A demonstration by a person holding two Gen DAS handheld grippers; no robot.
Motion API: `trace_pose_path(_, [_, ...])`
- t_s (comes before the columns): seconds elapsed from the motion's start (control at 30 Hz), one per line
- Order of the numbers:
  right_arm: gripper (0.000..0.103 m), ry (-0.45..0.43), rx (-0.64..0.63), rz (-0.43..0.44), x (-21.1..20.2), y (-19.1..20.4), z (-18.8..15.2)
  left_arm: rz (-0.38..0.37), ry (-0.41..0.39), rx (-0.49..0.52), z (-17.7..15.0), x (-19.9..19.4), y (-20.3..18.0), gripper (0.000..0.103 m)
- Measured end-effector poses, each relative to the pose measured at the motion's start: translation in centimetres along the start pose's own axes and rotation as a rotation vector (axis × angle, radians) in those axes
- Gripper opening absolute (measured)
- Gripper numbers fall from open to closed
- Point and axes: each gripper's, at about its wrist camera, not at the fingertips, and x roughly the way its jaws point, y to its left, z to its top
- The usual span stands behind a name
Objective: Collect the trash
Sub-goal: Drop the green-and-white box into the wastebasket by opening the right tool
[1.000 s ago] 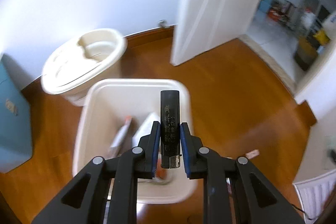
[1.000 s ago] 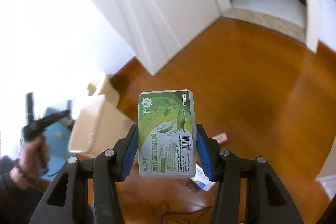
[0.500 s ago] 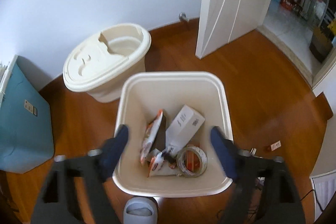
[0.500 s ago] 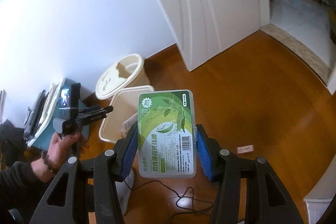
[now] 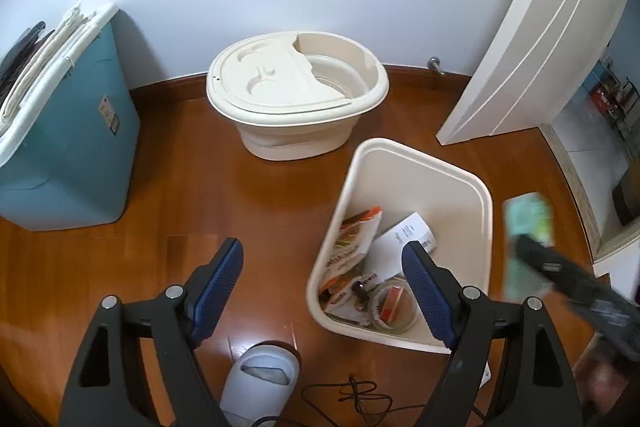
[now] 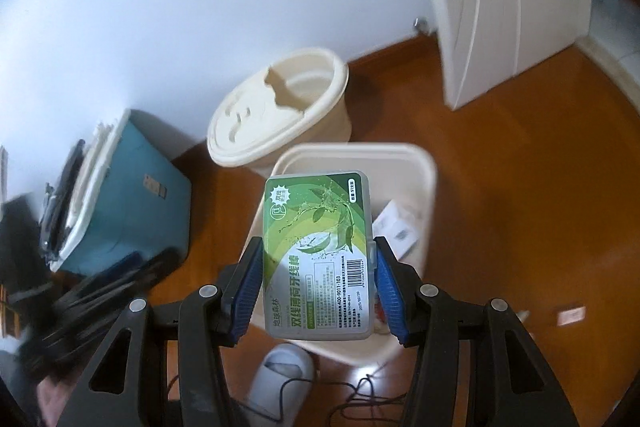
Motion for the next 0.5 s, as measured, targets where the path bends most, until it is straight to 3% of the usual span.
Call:
trace_pose_path(0.13, [0.056, 0.066, 0.026, -0.037, 4.6, -0.1, 0.0, 0.001, -0.011, -0.016, 0.3, 0.2, 0.1, 0.082])
trace_pose_path(0.27, [0.061, 0.076, 0.017, -0.026, 5.3, -0.7, -0.7, -0.02, -0.017, 0.006, 0.1, -0.1, -1.3, 0.082])
trace_pose_path(0.33, [0.073, 0.081, 0.017, -0.024, 5.3, -1.0, -0.8, -0.032, -0.021, 0.021, -0.1, -0.3, -1.9, 0.082])
trace_pose_path(0.5, [0.075, 0.093, -0.025, 0.016, 1.5, -2.6, -1.6, -0.034, -0.03, 0.042, -0.8, -0.7, -2.8, 0.081])
